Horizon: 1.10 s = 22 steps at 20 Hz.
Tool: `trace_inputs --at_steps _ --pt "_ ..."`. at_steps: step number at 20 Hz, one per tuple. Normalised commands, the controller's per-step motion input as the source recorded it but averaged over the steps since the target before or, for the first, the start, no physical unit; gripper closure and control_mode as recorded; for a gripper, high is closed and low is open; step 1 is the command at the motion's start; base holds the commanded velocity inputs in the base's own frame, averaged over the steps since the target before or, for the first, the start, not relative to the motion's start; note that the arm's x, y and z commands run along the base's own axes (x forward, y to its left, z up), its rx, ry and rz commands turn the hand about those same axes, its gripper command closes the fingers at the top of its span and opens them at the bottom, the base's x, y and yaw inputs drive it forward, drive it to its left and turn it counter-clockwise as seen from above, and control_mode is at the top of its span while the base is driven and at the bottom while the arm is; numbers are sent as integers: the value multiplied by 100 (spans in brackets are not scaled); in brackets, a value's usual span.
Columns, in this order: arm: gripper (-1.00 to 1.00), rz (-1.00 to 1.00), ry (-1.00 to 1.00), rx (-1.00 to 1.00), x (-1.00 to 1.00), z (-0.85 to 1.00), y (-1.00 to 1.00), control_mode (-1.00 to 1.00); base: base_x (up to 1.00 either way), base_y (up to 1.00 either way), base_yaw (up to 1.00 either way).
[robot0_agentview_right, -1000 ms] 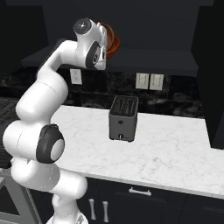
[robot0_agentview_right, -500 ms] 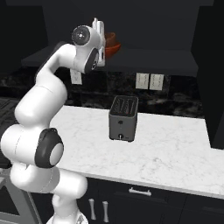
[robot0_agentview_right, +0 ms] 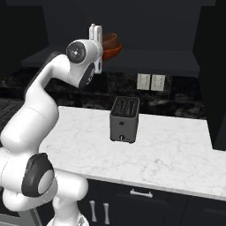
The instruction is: Pick up the bowls on the counter and stack them on top of one another in the open cabinet. Place the smaller bowl on top of the larger bowl.
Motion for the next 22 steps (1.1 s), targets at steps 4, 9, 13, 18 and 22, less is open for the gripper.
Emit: trace_inputs --at_steps 4,9,13,18,22 --pt "-100 0 1 7 -80 34 1 -100 0 0 0" --pt "-100 0 1 1 -99 7 0 -100 0 0 0" --pt "-100 0 -7 0 -100 -9 12 -100 0 0 0" --pt "-100 0 -2 0 -95 -35 25 -100 0 0 0" --pt "-100 1 0 2 -68 -34 17 -100 0 0 0"
